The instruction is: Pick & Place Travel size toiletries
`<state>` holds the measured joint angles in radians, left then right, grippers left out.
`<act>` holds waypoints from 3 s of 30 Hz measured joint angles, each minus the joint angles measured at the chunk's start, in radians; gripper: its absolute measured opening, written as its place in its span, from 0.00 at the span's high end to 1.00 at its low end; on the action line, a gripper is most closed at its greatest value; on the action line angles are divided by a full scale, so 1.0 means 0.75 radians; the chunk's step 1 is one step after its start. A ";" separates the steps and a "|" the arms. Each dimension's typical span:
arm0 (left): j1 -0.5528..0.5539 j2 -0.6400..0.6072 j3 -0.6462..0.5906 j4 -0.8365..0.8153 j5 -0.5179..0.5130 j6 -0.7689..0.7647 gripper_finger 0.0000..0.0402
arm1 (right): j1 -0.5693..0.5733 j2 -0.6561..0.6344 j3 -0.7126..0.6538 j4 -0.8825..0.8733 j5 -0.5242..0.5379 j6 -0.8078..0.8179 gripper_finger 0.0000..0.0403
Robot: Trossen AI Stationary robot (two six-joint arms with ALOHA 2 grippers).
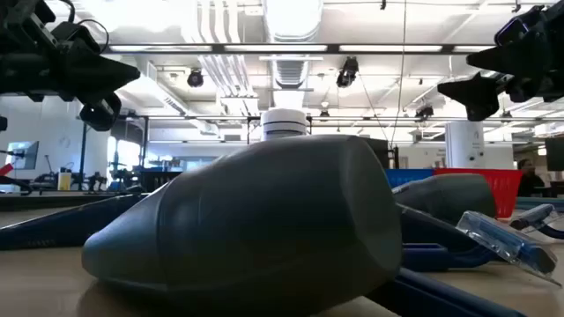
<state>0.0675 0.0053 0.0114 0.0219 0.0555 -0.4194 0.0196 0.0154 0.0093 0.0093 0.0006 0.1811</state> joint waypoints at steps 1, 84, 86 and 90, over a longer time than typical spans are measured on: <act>0.000 0.000 0.000 0.000 0.000 0.000 0.94 | 0.000 0.000 0.000 0.000 0.000 0.000 0.20; 0.000 0.000 0.000 0.000 0.000 0.000 0.94 | -0.003 -0.002 0.001 0.044 0.002 1.500 0.12; 0.000 0.000 0.000 0.000 0.000 0.000 0.94 | -0.004 -0.002 0.001 0.051 0.013 1.536 0.11; 0.000 0.000 0.000 0.000 0.000 0.000 0.94 | -0.003 0.003 0.001 0.079 0.132 1.472 0.11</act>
<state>0.0673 0.0055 0.0113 0.0219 0.0551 -0.4194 0.0175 0.0176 0.0101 0.0686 0.0996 1.2851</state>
